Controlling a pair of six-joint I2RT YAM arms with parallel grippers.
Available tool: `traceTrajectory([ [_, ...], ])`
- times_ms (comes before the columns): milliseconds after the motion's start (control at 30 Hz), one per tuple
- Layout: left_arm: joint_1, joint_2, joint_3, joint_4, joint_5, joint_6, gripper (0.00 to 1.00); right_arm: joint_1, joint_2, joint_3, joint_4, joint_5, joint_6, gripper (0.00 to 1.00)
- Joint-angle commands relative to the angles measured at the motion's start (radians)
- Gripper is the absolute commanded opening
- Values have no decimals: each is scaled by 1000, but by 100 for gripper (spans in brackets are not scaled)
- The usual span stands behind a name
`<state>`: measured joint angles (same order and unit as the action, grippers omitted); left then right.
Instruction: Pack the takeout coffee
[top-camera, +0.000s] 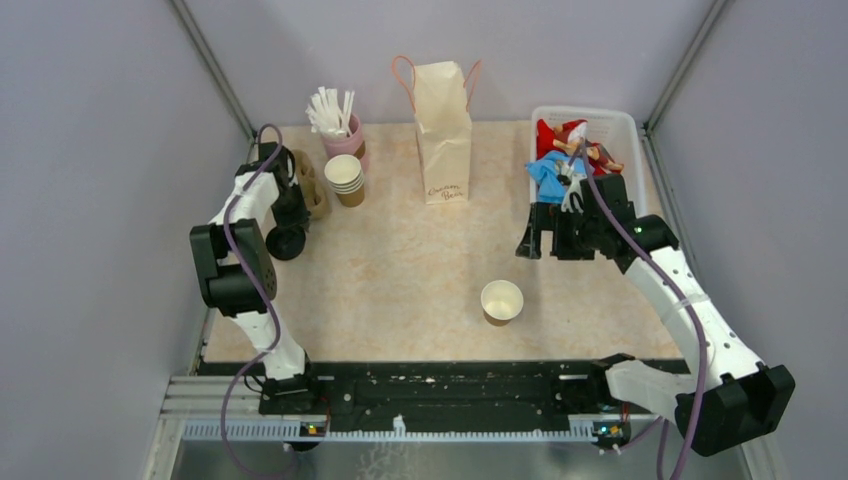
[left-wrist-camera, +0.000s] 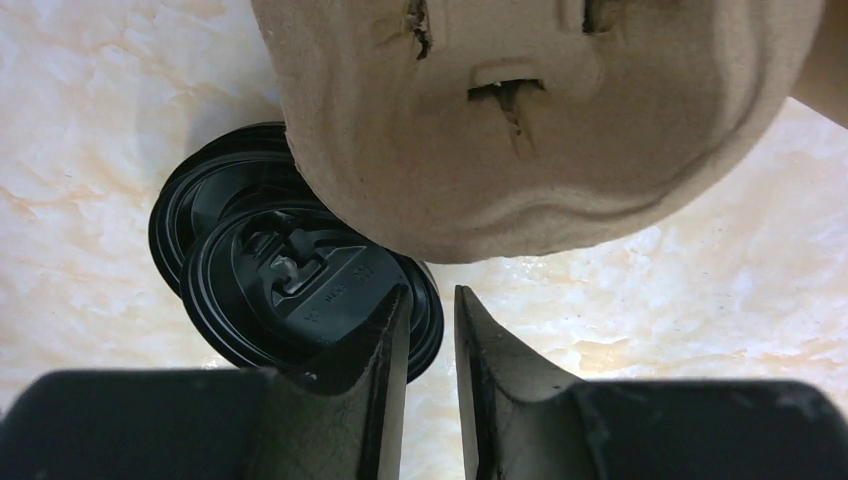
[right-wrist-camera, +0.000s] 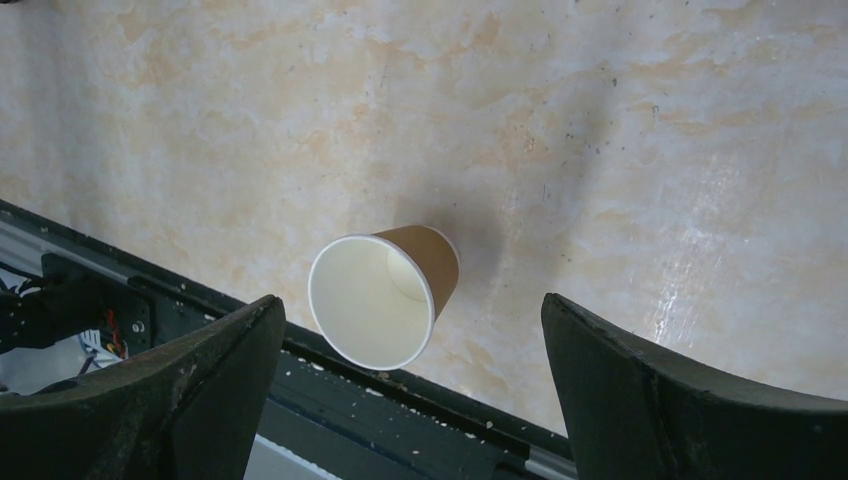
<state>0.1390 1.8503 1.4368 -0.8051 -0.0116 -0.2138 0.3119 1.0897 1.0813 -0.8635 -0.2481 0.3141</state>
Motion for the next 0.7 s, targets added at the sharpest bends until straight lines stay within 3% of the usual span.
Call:
traceTrajectory([
  [0, -5, 17, 40, 18, -34, 2, 29, 11, 0, 43, 29, 7, -17, 99],
  [200, -8, 30, 52, 25, -32, 7, 23, 10, 1, 31, 35, 1, -10, 99],
  [367, -15, 21, 70, 10, -34, 8, 1, 10, -2, 30, 36, 1, -9, 99],
  [567, -16, -34, 88, -43, -18, 7, 0, 10, -24, 40, 19, -5, -5, 99],
  [667, -20, -113, 103, -85, 87, -39, 0, 10, -39, 51, -3, -16, -3, 99],
])
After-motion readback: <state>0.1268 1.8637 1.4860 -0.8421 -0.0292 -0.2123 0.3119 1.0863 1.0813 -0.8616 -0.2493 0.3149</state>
